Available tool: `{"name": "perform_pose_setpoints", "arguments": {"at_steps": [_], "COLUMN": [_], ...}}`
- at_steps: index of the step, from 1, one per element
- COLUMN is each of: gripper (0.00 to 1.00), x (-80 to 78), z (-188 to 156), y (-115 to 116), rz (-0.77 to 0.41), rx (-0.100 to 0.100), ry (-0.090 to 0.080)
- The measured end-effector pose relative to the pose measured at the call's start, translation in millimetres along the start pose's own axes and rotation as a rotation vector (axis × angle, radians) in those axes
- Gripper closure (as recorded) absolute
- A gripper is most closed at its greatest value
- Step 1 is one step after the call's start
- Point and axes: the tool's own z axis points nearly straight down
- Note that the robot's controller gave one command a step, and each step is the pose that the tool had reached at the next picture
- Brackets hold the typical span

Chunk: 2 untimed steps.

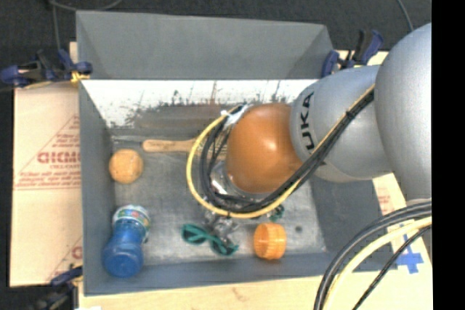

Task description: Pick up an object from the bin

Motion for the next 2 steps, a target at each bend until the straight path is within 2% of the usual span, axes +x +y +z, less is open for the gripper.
{"name": "perform_pose_setpoints", "arguments": {"at_steps": [1,2], "gripper": [0.0,1.0], "x": [-0.5,-1.0], "z": [0.0,-0.3], "y": [0.5,0.8], "rz": [0.002,0.004], "rx": [-0.001,-0.002], "ry": [-0.001,-0.002]}}
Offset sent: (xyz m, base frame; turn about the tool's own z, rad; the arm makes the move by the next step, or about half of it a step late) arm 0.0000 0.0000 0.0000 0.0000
